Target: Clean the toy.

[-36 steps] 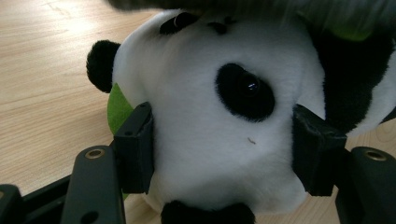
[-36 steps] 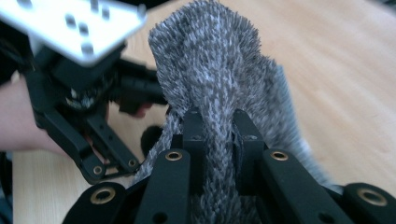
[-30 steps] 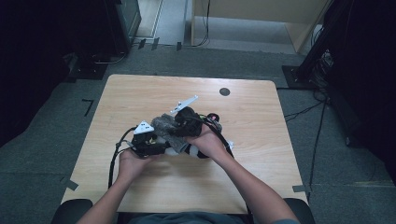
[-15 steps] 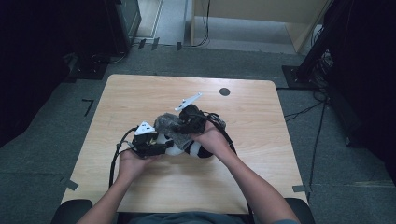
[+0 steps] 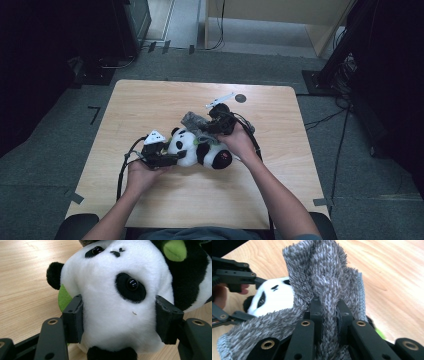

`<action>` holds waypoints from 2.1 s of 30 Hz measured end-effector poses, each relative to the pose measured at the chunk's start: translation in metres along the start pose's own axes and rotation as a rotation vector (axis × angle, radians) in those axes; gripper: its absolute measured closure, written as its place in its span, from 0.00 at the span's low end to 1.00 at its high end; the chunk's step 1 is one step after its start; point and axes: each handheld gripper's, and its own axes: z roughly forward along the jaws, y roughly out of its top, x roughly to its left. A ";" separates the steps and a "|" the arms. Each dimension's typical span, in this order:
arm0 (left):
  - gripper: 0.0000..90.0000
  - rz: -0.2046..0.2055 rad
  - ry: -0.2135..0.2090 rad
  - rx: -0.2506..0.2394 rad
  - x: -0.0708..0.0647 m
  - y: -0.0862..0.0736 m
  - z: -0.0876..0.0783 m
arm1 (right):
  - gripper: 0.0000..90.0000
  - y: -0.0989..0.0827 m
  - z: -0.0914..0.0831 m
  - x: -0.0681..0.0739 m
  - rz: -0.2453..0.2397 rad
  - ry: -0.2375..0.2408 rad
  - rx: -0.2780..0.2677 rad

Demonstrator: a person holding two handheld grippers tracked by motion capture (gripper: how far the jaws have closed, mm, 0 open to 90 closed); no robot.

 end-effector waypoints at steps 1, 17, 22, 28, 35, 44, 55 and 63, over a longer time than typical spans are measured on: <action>0.39 -0.002 -0.001 -0.002 0.000 0.000 0.000 | 0.89 0.000 -0.001 -0.001 0.000 -0.010 -0.004; 0.33 0.010 -0.007 -0.012 0.002 -0.001 0.000 | 0.89 0.006 -0.039 -0.010 0.054 0.023 -0.134; 0.32 0.011 -0.004 -0.014 0.001 -0.001 0.000 | 0.89 0.015 -0.038 0.022 -0.013 0.104 -0.121; 0.32 0.016 -0.002 -0.020 0.001 -0.002 0.000 | 0.89 0.018 -0.024 0.051 -0.097 0.116 -0.062; 0.31 -0.006 -0.003 -0.024 0.000 -0.001 0.000 | 0.89 0.012 0.004 0.071 -0.124 0.114 0.028; 0.33 -0.003 0.011 -0.017 -0.002 -0.001 0.001 | 0.90 0.006 0.020 0.079 -0.181 0.089 0.074; 0.38 0.006 0.023 -0.006 -0.003 0.000 0.001 | 0.90 0.007 0.010 0.055 -0.134 0.091 0.035; 0.39 0.026 0.026 0.000 -0.004 0.000 0.001 | 0.90 -0.002 -0.001 0.009 0.021 0.047 0.012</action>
